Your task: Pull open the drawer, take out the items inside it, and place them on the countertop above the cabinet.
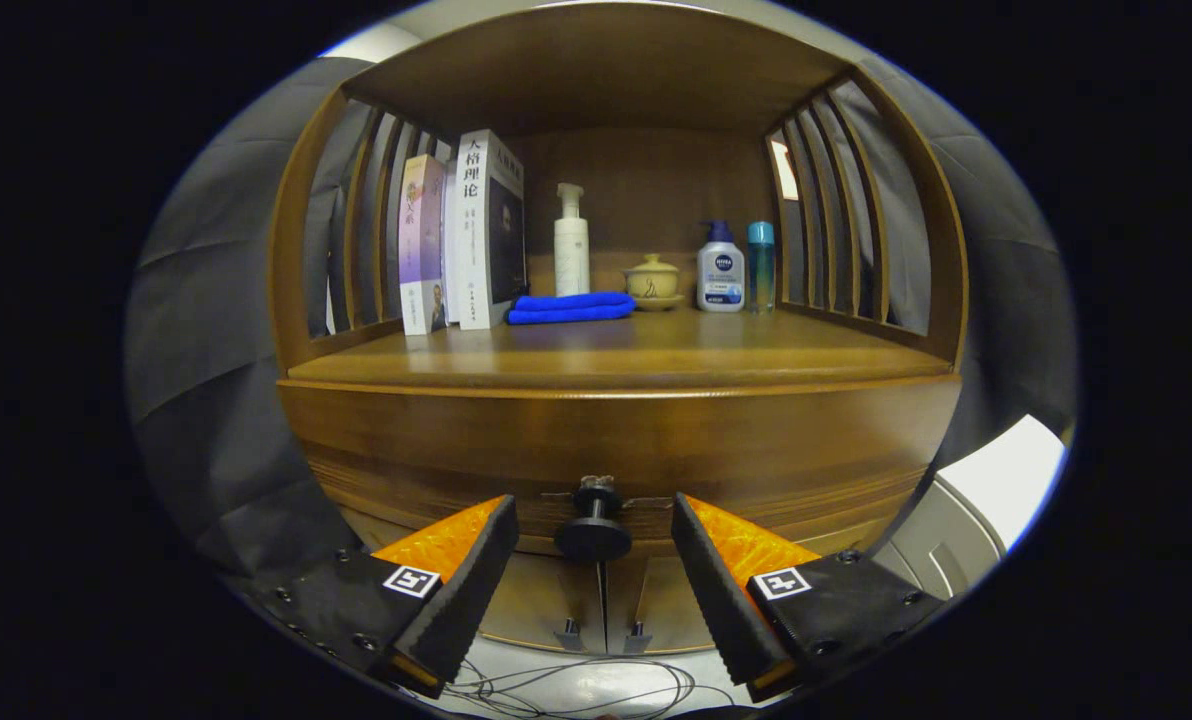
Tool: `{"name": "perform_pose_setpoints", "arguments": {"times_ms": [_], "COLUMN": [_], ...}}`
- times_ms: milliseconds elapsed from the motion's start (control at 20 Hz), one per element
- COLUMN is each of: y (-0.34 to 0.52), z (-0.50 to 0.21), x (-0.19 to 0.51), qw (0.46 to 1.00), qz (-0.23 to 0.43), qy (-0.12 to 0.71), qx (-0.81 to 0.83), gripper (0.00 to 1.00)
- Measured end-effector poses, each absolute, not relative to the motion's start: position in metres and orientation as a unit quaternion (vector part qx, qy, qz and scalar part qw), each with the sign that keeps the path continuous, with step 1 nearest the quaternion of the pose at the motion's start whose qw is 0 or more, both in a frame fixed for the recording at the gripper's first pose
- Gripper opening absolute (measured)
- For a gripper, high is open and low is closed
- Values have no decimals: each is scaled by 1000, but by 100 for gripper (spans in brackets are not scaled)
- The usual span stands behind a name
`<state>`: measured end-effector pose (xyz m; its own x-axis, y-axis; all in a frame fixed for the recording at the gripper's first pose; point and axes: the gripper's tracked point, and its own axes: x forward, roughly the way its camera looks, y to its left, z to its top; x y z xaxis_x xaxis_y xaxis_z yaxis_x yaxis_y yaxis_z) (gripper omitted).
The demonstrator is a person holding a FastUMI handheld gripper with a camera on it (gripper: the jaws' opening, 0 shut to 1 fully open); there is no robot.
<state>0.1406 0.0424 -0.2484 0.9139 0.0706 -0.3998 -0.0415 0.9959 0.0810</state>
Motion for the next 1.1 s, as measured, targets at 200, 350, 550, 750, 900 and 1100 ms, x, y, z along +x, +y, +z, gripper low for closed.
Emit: {"name": "perform_pose_setpoints", "arguments": {"times_ms": [200, 350, 550, 750, 900, 1100], "y": [45, 47, 48, 43, 46, 45], "z": [-257, -261, -261, -262, -265, -264], "x": [151, 153, 156, 145, 154, 147], "qw": [979, 979, 978, 978, 976, 977], "qz": [29, 29, 26, 32, 35, 35], "qy": [199, 200, 205, 206, 211, 212], "qx": [42, 32, 16, 26, 29, 18], "gripper": [95, 78, 45, 35, 26, 26]}}
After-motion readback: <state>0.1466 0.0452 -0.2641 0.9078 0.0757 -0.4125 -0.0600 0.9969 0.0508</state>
